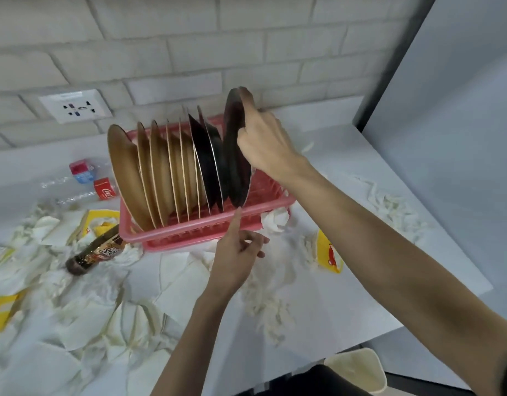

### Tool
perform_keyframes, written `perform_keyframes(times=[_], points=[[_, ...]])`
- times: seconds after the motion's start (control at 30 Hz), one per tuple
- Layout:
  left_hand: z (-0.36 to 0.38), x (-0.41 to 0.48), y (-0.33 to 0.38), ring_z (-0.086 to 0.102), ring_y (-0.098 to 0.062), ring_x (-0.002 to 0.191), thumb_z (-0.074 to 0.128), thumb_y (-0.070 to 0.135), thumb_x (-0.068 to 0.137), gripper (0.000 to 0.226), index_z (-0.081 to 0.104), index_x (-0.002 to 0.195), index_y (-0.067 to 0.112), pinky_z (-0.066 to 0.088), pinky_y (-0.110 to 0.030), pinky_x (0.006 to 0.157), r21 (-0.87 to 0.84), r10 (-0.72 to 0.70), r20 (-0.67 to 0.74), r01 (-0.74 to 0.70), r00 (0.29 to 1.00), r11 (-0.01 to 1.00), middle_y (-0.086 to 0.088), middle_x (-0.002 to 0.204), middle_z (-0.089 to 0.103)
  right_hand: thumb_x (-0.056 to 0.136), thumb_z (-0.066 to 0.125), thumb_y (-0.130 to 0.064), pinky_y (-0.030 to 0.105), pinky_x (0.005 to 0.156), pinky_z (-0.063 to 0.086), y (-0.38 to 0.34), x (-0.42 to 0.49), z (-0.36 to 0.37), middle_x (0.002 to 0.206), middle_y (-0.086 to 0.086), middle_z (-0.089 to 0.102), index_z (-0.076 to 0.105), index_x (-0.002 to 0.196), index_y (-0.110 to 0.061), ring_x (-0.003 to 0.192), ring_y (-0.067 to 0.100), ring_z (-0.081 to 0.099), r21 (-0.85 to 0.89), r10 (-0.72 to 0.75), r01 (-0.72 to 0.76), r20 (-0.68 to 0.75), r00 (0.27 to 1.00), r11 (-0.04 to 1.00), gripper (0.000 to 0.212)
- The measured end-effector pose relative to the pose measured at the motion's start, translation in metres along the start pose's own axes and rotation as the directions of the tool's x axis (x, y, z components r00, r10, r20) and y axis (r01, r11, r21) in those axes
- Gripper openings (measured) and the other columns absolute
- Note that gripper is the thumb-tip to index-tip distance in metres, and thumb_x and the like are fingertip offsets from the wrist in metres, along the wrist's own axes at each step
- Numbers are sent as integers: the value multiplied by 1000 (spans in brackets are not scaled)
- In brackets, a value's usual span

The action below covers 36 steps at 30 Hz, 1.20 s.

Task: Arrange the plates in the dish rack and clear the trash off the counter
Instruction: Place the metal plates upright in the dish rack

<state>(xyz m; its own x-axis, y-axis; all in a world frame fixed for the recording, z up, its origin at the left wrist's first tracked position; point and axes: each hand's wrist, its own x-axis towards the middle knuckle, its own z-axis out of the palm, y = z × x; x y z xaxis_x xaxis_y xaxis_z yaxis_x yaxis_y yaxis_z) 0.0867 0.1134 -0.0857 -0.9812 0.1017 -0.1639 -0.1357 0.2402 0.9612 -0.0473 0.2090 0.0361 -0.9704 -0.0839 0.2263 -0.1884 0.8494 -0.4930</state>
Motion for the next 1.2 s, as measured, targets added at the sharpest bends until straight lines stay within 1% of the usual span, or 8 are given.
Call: perform_keyframes(times=[0.27,0.4,0.5,0.77,0.9,1.0,1.1,1.2], points=[[20,6,-2,70,-3,71,55,10,99,78,7,159,26,48,-12,62,5,-4,-89,4,996,1000,10,92,73,83,42,-7,53,83,49,7,21,24,98,27,60,20,152,-10,96,50,56,-41,-60,63,76,995,997,73],[26,5,-3,70,-5,72,54,9,99,78,7,159,26,48,-11,64,-16,-8,-142,6,990,1000,8,92,74,87,43,-12,52,94,43,8,29,30,116,30,56,19,153,-12,107,50,54,-103,-102,113,101,990,988,70],[30,3,-4,71,-6,73,54,9,99,78,7,158,29,48,-12,64,-11,-8,-163,6,987,1000,8,91,75,95,39,-23,45,88,43,9,31,29,122,29,53,19,154,-15,108,47,56,-35,-117,122,122,986,992,62],[30,1,-2,71,-10,73,54,6,99,78,9,158,29,47,-13,65,-85,-39,-185,24,982,996,5,91,76,105,27,-37,35,71,34,19,31,28,108,16,64,39,141,-8,95,34,61,50,-229,225,93,969,973,48],[28,-3,-3,72,-12,73,54,4,99,78,9,158,29,48,-14,67,-90,-43,-205,25,978,996,4,92,76,104,28,-49,45,86,43,24,25,29,124,28,57,32,148,-14,114,47,52,130,-174,159,109,979,979,57],[24,-8,-4,72,-14,75,53,6,100,77,10,158,31,49,-21,68,-99,-61,-212,41,975,994,5,93,76,98,12,-64,50,92,44,31,19,30,133,23,52,30,149,-19,120,45,50,63,-167,162,88,982,985,71],[19,-13,-3,72,-16,77,52,7,100,70,17,156,32,50,-24,64,-128,-88,-202,63,975,990,5,93,76,102,31,-50,50,89,49,35,7,21,134,19,50,37,144,-17,122,41,49,108,-155,154,-3,988,982,54],[7,-21,-2,72,-17,77,53,6,100,55,37,146,30,50,-25,63,-115,-92,-201,70,975,991,4,93,76,100,42,-41,45,80,52,40,-14,20,119,7,53,48,127,-20,98,24,59,250,-165,190,-120,979,949,35]])
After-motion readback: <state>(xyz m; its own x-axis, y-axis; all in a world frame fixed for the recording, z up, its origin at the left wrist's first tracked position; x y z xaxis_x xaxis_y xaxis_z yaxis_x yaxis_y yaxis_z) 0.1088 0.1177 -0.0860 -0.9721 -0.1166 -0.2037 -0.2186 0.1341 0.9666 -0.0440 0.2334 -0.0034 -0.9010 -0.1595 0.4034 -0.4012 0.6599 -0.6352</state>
